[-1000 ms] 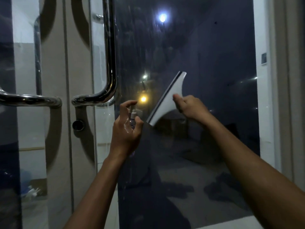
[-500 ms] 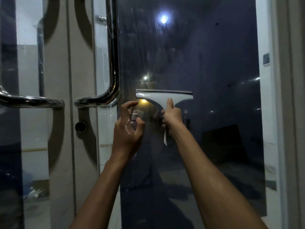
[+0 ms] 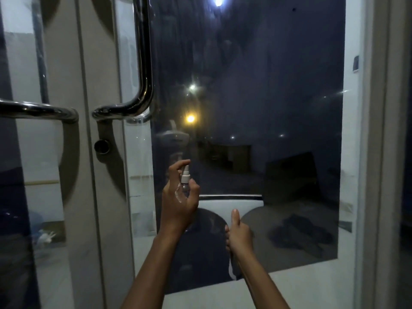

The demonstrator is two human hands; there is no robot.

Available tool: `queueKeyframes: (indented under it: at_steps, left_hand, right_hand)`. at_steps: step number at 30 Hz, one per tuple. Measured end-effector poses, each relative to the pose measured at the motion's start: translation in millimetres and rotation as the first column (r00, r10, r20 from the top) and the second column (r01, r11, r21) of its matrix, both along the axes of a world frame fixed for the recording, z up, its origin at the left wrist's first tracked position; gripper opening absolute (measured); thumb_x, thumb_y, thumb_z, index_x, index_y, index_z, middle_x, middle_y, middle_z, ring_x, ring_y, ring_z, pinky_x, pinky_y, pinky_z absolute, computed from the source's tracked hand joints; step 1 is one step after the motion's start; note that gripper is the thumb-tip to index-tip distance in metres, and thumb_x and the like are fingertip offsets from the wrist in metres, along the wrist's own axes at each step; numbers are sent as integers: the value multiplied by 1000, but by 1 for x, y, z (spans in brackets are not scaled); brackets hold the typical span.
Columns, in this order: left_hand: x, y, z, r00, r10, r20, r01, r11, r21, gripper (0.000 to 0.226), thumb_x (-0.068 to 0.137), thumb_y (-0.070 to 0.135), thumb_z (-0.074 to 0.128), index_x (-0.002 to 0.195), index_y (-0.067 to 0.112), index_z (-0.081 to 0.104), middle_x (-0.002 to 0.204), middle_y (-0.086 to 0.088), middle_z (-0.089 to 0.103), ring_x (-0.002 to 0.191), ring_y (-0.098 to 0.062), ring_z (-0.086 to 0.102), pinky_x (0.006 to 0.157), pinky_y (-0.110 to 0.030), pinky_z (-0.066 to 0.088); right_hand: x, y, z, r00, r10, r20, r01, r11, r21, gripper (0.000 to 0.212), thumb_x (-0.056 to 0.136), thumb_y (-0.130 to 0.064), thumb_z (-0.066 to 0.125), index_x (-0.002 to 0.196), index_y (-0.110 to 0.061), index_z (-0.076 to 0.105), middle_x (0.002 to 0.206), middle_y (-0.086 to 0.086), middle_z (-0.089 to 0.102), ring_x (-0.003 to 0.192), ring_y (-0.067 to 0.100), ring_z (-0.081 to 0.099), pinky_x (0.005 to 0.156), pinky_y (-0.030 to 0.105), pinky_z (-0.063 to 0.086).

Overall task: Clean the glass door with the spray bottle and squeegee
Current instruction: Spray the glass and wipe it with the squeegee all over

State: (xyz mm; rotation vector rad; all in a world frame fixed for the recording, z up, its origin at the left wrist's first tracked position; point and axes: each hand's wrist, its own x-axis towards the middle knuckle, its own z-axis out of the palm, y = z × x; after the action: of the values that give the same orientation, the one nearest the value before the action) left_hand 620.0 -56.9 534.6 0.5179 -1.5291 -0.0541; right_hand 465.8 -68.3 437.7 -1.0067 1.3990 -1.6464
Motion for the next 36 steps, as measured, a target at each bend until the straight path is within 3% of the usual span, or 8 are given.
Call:
queueKeyframes:
  at_steps: [4,8,14,20,25,28,33,36]
  left_hand:
    - [8,9,-22,998,51,-24,-50,998,37,37,96,21,51,131,33,45,87,11,60,71,-16,63,64,-42,55]
    - [22,13,-37,993,107,-47,-103,992,72,37,96,23,50,131,35,44,95,12,61,74,-13,64,65,-44,55]
    - [38,22,-61,984,151,-94,-142,986,92,37,97,31,49,133,32,43,106,20,61,84,-7,65,67,-20,53]
    - [56,22,-102,975,208,-74,-193,967,166,39,96,38,46,135,36,40,109,-7,65,88,-21,67,73,-32,55]
    - [64,26,-122,975,213,-69,-198,963,185,38,97,37,46,130,52,37,91,3,63,70,-12,63,62,-27,52]
    - [65,30,-132,979,189,-78,-171,965,198,37,96,36,46,131,49,39,81,11,60,61,-14,60,53,-19,48]
    - [67,35,-146,978,196,-73,-177,962,208,36,96,38,46,131,42,39,86,17,61,62,-12,61,54,-13,47]
    - [72,36,-153,969,226,-95,-200,952,231,36,96,32,48,131,41,42,87,13,62,70,-11,63,58,-11,46]
  right_hand:
    - [0,14,-20,1000,-30,-7,30,999,21,64,99,-63,34,62,-13,51,45,-1,46,41,14,44,48,28,34]
    - [6,7,31,985,-140,-99,124,980,-153,62,103,-57,35,64,-14,57,49,-4,55,46,14,53,50,27,39]
    - [42,-12,98,993,-64,-95,39,968,-250,60,101,-61,36,69,-16,59,62,0,60,55,19,56,56,31,40]
    - [79,-11,-1,998,-28,-52,19,985,-173,59,101,-60,36,68,-16,55,60,-1,55,54,13,51,53,28,39]
    - [71,6,-107,992,-18,-123,15,1000,-25,59,101,-57,36,75,-11,62,67,2,61,58,10,57,48,15,41]
    - [68,19,-155,989,-48,-143,60,995,85,58,98,-58,34,79,-10,63,72,4,64,63,14,60,53,17,44]
    - [68,29,-151,977,0,-214,-15,997,-70,60,89,-68,36,72,-17,62,60,-4,61,57,6,60,49,14,44]
    - [72,16,-110,841,91,-533,-178,978,-114,67,90,-79,29,67,-23,58,59,-11,60,55,1,57,47,13,38]
